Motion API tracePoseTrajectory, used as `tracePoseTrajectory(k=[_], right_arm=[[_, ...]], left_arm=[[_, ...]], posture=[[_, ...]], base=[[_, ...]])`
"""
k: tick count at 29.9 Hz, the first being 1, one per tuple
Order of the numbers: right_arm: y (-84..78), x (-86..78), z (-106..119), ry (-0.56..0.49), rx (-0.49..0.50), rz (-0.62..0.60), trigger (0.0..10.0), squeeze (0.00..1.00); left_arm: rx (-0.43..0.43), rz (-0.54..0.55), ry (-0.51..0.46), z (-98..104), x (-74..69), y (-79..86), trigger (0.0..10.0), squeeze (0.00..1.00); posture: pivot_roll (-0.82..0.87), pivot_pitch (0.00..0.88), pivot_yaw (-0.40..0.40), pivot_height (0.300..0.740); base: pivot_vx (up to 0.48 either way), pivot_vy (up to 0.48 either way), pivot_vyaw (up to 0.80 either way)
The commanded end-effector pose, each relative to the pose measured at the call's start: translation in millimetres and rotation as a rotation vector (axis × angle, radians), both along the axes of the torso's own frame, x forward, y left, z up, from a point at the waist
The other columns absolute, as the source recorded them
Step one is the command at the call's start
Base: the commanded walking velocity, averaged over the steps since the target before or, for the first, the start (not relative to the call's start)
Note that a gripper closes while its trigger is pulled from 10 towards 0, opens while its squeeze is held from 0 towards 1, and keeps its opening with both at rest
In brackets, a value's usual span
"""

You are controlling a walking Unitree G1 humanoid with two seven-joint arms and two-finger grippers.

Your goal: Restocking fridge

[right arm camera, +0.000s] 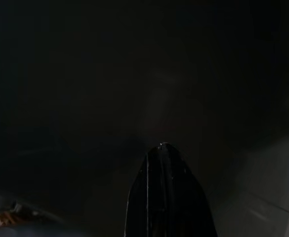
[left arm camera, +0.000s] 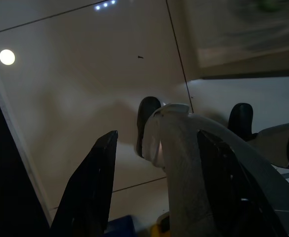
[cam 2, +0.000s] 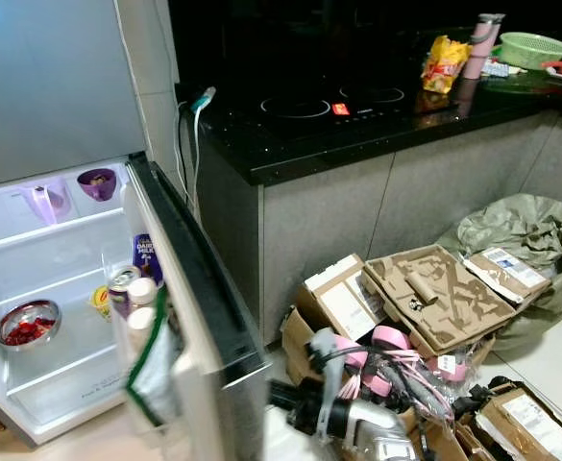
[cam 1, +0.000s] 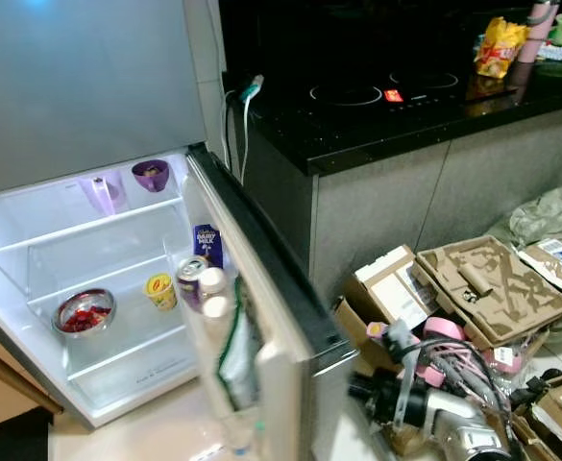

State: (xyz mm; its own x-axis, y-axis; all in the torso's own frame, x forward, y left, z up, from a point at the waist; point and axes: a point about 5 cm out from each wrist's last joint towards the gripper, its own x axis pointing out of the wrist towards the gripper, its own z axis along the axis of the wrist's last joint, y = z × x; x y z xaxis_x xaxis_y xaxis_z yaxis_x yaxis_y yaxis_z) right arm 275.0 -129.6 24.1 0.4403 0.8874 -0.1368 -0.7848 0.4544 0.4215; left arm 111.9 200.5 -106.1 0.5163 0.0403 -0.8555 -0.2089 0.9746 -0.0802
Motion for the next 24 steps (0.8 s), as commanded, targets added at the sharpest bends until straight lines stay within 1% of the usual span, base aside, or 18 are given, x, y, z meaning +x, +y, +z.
tracePoseTrajectory(k=[1, 4, 6, 7, 8, 9, 10, 11, 13, 14, 15, 16, 17, 20, 21, 22, 23, 24], right_arm=[[-19.6, 6.4, -7, 0.039, -0.075, -0.174, 10.0, 0.00], [-26.1, 7.0, -10, 0.058, -0.106, -0.231, 10.0, 0.00], [-49.8, -4.8, -27, 0.126, -0.234, -0.347, 10.0, 0.00], [-49.8, -4.8, -27, 0.126, -0.234, -0.347, 10.0, 0.00], [-63.5, -15.9, -38, 0.173, -0.316, -0.396, 10.0, 0.00], [-63.5, -15.9, -38, 0.173, -0.316, -0.396, 10.0, 0.00], [-76.0, -27.8, -48, 0.225, -0.387, -0.445, 10.0, 0.00], [-76.0, -27.8, -48, 0.225, -0.387, -0.445, 10.0, 0.00], [-93.6, -53.1, -66, 0.322, -0.482, -0.494, 10.0, 0.00], [-93.6, -53.1, -66, 0.322, -0.482, -0.494, 10.0, 0.00], [-98.0, -60.9, -70, 0.349, -0.507, -0.504, 10.0, 0.00], [-98.0, -60.9, -70, 0.349, -0.507, -0.504, 10.0, 0.00], [-102.9, -69.0, -75, 0.380, -0.535, -0.520, 10.0, 0.00], [-106.4, -76.2, -79, 0.409, -0.549, -0.534, 10.0, 0.00], [-109.8, -84.9, -83, 0.442, -0.566, -0.551, 10.0, 0.00], [-109.8, -84.9, -83, 0.442, -0.566, -0.551, 10.0, 0.00], [-114.3, -98.4, -91, 0.489, -0.603, -0.579, 10.0, 0.00], [-114.3, -98.4, -91, 0.489, -0.603, -0.579, 10.0, 0.00]], left_arm=[[0.008, 0.004, 0.026, -1, -6.2, 4.8, 10.0, 0.00], [0.007, 0.004, 0.026, -1, -6.3, 4.5, 10.0, 0.00], [0.006, 0.003, 0.028, -2, -6.8, 4.0, 10.0, 0.00], [0.006, 0.003, 0.028, -2, -6.8, 4.0, 10.0, 0.00], [0.007, 0.003, 0.029, -2, -7.2, 4.1, 10.0, 0.00], [0.007, 0.003, 0.029, -2, -7.2, 4.1, 10.0, 0.00], [0.008, 0.003, 0.031, -2, -7.6, 4.4, 10.0, 0.00], [0.008, 0.003, 0.031, -2, -7.6, 4.4, 10.0, 0.00], [0.012, 0.004, 0.034, -2, -8.5, 5.5, 10.0, 0.00], [0.012, 0.004, 0.034, -2, -8.5, 5.5, 10.0, 0.00], [0.012, 0.004, 0.036, -2, -8.8, 5.8, 10.0, 0.00], [0.012, 0.004, 0.036, -2, -8.8, 5.8, 10.0, 0.00], [0.012, 0.003, 0.036, -2, -8.9, 5.9, 10.0, 0.00], [0.012, 0.002, 0.037, -2, -9.0, 6.1, 10.0, 0.00], [0.012, 0.000, 0.037, -2, -9.0, 6.1, 10.0, 0.00], [0.012, 0.000, 0.037, -2, -9.0, 6.1, 10.0, 0.00], [0.012, -0.003, 0.038, -2, -8.8, 6.3, 10.0, 0.00], [0.012, -0.003, 0.038, -2, -8.8, 6.3, 10.0, 0.00]], posture=[[-0.11, 0.014, -0.001, 0.740], [-0.11, 0.014, -0.001, 0.740], [-0.11, 0.012, -0.001, 0.740], [-0.11, 0.012, -0.001, 0.740], [-0.11, 0.012, -0.001, 0.740], [-0.11, 0.012, -0.001, 0.740], [-0.10, 0.013, -0.001, 0.740], [-0.10, 0.013, -0.001, 0.740], [-0.11, 0.013, 0.003, 0.740], [-0.11, 0.013, 0.003, 0.740], [-0.11, 0.013, 0.003, 0.740], [-0.11, 0.013, 0.003, 0.740], [-0.11, 0.012, 0.004, 0.740], [-0.11, 0.012, 0.006, 0.740], [-0.11, 0.011, 0.008, 0.740], [-0.11, 0.011, 0.008, 0.740], [-0.11, 0.010, 0.009, 0.740], [-0.11, 0.010, 0.009, 0.740]], base=[[0.000, 0.000, 0.00], [0.000, 0.000, 0.00], [0.000, 0.000, 0.40], [0.000, 0.000, 0.80], [0.000, 0.000, 0.80], [0.000, 0.000, 0.80], [0.000, 0.000, 0.79], [0.000, 0.000, 0.79], [0.000, 0.000, 0.78], [0.000, 0.000, 0.78], [0.000, 0.000, 0.78], [0.000, 0.000, 0.78], [0.000, 0.000, 0.78], [0.000, 0.000, 0.78], [0.000, 0.000, 0.78], [0.000, 0.000, 0.78], [0.000, 0.000, 0.78], [0.000, 0.000, 0.78]])
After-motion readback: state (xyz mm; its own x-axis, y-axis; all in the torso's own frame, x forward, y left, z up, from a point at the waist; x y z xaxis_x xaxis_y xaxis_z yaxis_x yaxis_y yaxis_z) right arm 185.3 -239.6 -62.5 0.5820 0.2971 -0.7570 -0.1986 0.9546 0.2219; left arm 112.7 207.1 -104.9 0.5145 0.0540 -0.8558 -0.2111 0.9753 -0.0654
